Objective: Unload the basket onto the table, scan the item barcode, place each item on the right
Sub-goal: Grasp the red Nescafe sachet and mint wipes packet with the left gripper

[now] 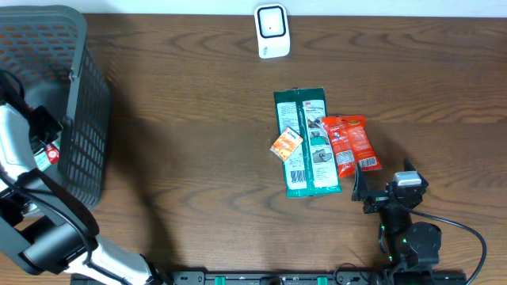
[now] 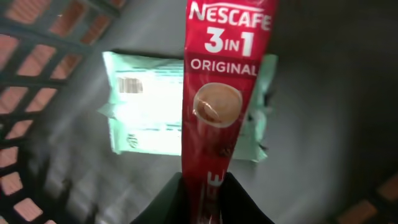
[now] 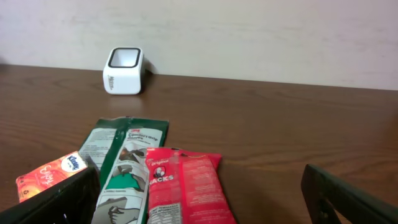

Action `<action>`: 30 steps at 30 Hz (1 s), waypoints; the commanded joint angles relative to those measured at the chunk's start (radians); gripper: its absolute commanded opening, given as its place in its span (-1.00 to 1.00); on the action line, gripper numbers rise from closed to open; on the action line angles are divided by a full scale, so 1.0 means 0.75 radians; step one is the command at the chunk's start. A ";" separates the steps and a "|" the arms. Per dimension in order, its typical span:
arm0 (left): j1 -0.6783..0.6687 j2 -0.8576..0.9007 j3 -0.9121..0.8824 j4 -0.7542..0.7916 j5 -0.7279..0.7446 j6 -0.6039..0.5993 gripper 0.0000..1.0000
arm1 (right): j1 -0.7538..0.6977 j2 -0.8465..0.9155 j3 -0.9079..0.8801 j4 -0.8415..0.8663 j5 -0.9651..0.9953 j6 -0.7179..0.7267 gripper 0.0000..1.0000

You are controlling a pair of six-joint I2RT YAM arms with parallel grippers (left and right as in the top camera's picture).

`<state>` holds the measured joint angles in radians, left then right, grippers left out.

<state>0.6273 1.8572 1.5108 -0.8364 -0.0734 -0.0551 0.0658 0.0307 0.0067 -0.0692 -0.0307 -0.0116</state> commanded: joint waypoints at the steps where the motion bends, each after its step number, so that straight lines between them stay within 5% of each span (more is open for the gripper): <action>1: 0.026 0.020 -0.038 0.030 -0.033 -0.013 -0.48 | -0.009 -0.006 -0.002 -0.004 -0.006 -0.016 0.98; 7: 0.026 0.046 -0.115 0.122 -0.033 -0.014 -0.37 | -0.008 -0.006 -0.002 -0.004 -0.006 -0.016 0.99; 10: 0.030 0.064 -0.142 0.166 -0.033 -0.045 0.25 | -0.009 -0.006 -0.002 -0.004 -0.006 -0.015 0.98; 13: 0.033 0.062 -0.141 0.191 -0.021 -0.084 0.67 | -0.009 -0.006 -0.002 -0.004 -0.006 -0.015 0.99; 30: 0.032 0.079 -0.264 0.300 -0.007 -0.306 0.73 | -0.009 -0.006 -0.002 -0.004 -0.006 -0.015 0.99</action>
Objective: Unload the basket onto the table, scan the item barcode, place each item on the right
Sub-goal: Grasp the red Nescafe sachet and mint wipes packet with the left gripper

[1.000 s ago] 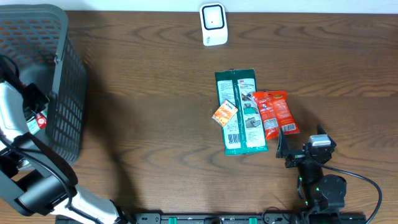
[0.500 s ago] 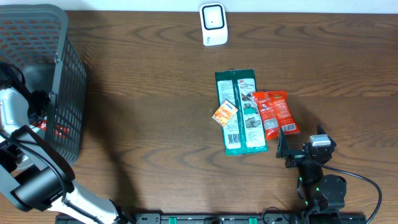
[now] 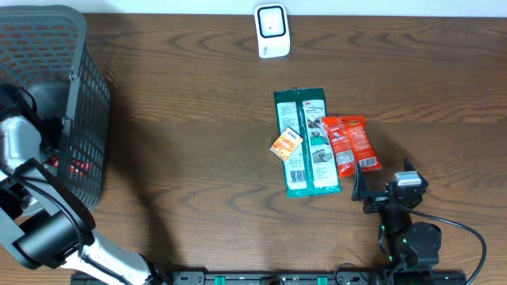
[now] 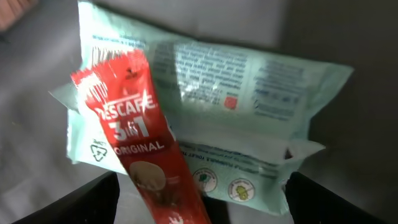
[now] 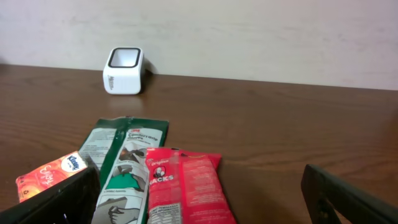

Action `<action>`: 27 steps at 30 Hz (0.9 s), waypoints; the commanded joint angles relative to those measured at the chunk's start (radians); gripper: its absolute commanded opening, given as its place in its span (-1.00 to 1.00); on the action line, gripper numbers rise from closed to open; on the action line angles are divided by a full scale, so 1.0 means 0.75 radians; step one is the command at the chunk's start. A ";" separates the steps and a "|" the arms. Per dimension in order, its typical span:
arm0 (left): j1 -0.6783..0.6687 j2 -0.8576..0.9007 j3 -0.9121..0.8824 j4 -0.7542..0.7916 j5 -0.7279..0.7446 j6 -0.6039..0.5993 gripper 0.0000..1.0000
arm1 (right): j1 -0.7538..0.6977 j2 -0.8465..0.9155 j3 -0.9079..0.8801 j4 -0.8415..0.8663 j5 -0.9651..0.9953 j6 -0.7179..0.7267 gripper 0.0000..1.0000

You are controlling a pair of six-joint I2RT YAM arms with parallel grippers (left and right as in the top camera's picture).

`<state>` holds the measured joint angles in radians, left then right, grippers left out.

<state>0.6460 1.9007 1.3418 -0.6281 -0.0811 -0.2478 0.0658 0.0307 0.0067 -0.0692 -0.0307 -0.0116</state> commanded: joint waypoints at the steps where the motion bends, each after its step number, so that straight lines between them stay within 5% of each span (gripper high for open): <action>1: 0.007 0.022 -0.040 0.025 0.004 -0.067 0.74 | -0.008 -0.006 -0.002 -0.004 -0.006 -0.016 0.98; 6: 0.022 -0.020 0.004 0.032 0.093 -0.235 0.74 | -0.009 -0.006 -0.002 -0.004 -0.006 -0.015 0.98; 11: 0.076 -0.163 0.015 0.032 0.214 -0.650 0.75 | -0.008 -0.006 -0.002 -0.004 -0.006 -0.015 0.99; 21: 0.083 -0.082 -0.005 0.050 0.117 -0.921 0.75 | -0.009 -0.006 -0.002 -0.004 -0.006 -0.015 0.99; 27: 0.083 -0.015 -0.005 0.113 0.073 -0.934 0.75 | -0.009 -0.006 -0.002 -0.004 -0.006 -0.015 0.98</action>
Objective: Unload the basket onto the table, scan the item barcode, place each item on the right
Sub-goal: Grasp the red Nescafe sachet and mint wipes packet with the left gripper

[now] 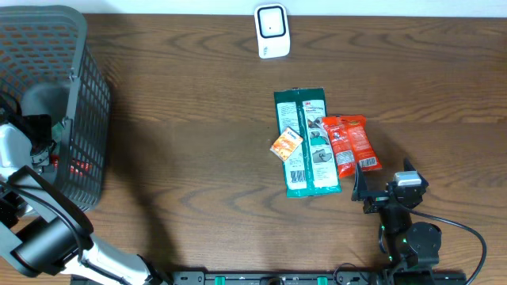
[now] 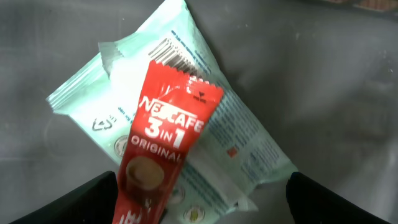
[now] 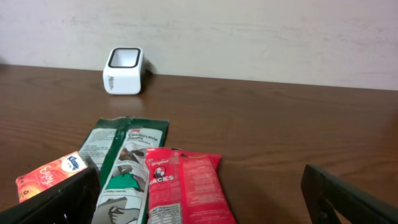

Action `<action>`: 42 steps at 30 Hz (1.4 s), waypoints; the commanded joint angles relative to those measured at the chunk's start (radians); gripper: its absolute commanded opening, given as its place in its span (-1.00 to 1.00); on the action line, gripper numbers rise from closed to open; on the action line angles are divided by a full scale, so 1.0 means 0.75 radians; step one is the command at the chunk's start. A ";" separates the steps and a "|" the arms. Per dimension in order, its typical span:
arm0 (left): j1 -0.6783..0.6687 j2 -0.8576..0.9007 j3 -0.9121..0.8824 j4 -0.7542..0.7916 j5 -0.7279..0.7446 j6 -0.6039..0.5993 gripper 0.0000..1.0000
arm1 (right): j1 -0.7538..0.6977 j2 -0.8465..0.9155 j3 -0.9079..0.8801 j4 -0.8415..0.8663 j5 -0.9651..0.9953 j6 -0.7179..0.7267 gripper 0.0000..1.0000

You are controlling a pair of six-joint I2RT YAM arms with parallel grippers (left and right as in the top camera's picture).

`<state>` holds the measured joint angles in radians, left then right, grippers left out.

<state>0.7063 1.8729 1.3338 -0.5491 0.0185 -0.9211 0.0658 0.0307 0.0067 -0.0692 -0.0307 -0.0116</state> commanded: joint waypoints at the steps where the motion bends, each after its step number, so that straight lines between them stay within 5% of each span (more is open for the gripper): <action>1: 0.003 0.028 0.006 0.008 -0.077 -0.041 0.75 | -0.008 -0.006 -0.002 -0.004 -0.006 -0.015 0.98; 15: 0.003 0.180 0.006 0.081 -0.085 -0.079 0.72 | -0.009 -0.006 -0.002 -0.004 -0.006 -0.015 0.98; 18: 0.003 0.177 0.006 0.076 -0.075 -0.052 -0.12 | -0.009 -0.006 -0.002 -0.004 -0.006 -0.015 0.99; 22: 0.003 0.155 0.006 0.076 -0.074 0.002 -0.85 | -0.009 -0.006 -0.002 -0.004 -0.006 -0.015 0.99; 31: 0.003 -0.135 0.006 0.070 -0.074 0.021 -0.85 | -0.008 -0.006 -0.002 -0.004 -0.006 -0.015 0.99; 42: -0.066 -0.957 0.007 0.087 0.011 0.062 -0.84 | -0.009 -0.006 -0.002 -0.004 -0.006 -0.015 0.98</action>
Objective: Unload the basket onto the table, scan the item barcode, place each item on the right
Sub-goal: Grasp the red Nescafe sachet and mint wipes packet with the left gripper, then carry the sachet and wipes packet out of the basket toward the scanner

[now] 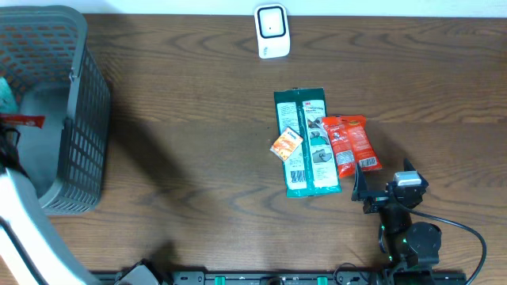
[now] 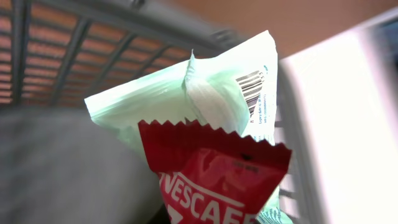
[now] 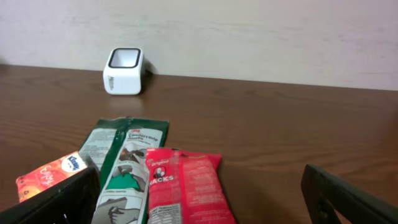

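Note:
In the left wrist view a red Nescafe sachet [image 2: 214, 180] fills the bottom centre, with my left gripper [image 2: 202, 218] shut on it and the fingers hidden behind it. A mint-green packet [image 2: 186, 102] with a barcode rises right behind the sachet; I cannot tell whether it is gripped too. From overhead the sachet [image 1: 21, 120] sits at the far left edge over the grey basket [image 1: 79, 103]. The white scanner [image 1: 271, 30] stands at the table's back. My right gripper [image 1: 383, 184] rests open near the front right, holding nothing.
A long green packet [image 1: 305, 142], a red snack pack [image 1: 348, 144] and a small orange tissue pack [image 1: 287, 144] lie together right of centre, just beyond the right gripper. The basket's mesh walls [image 2: 74, 56] surround the left gripper.
My left gripper was open above the sachet and mint packet lying on the basket floor. Now it is shut on the sachet, higher up near the basket wall. The right arm is unchanged.
First my left gripper held the Nescafe sachet over the mint packet inside the basket. Then it was open, with the sachet lying across the packet, and stayed so at the following moment. Now the sachet is in its grip again, raised. The right arm never moved.

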Action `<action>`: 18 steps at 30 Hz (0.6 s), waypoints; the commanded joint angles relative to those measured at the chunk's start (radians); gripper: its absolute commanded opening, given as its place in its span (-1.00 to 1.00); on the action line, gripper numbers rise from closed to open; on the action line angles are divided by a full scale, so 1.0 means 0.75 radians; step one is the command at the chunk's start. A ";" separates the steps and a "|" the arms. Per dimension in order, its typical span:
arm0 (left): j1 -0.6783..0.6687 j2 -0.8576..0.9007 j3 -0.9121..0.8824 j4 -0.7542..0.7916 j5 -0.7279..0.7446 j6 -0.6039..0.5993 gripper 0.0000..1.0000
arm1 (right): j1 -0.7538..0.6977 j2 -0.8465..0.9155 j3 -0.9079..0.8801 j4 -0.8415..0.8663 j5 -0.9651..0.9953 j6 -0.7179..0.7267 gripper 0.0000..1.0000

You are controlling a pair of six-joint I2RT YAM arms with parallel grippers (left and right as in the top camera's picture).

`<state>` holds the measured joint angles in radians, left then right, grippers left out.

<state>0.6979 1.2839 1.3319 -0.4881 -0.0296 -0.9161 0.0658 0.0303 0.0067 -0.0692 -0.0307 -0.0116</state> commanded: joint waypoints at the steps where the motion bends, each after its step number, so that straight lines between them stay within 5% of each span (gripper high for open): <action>1: -0.084 -0.237 0.010 0.005 0.158 0.083 -0.83 | -0.009 -0.006 -0.002 -0.004 -0.006 -0.016 0.99; 6: -0.345 -0.467 0.010 -0.163 0.585 0.211 -0.78 | -0.009 -0.006 -0.002 -0.004 -0.006 -0.015 0.98; 12: -0.747 -0.442 -0.020 -0.612 0.582 0.423 -0.79 | -0.008 -0.006 -0.002 -0.004 -0.006 -0.015 0.99; 18: -1.089 -0.194 -0.233 -0.587 0.582 0.453 -0.79 | -0.008 -0.006 -0.002 -0.004 -0.006 -0.015 0.99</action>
<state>-0.0200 1.0424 1.2251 -0.9592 0.3916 -0.6189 0.0658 0.0307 0.0067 -0.0689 -0.0307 -0.0116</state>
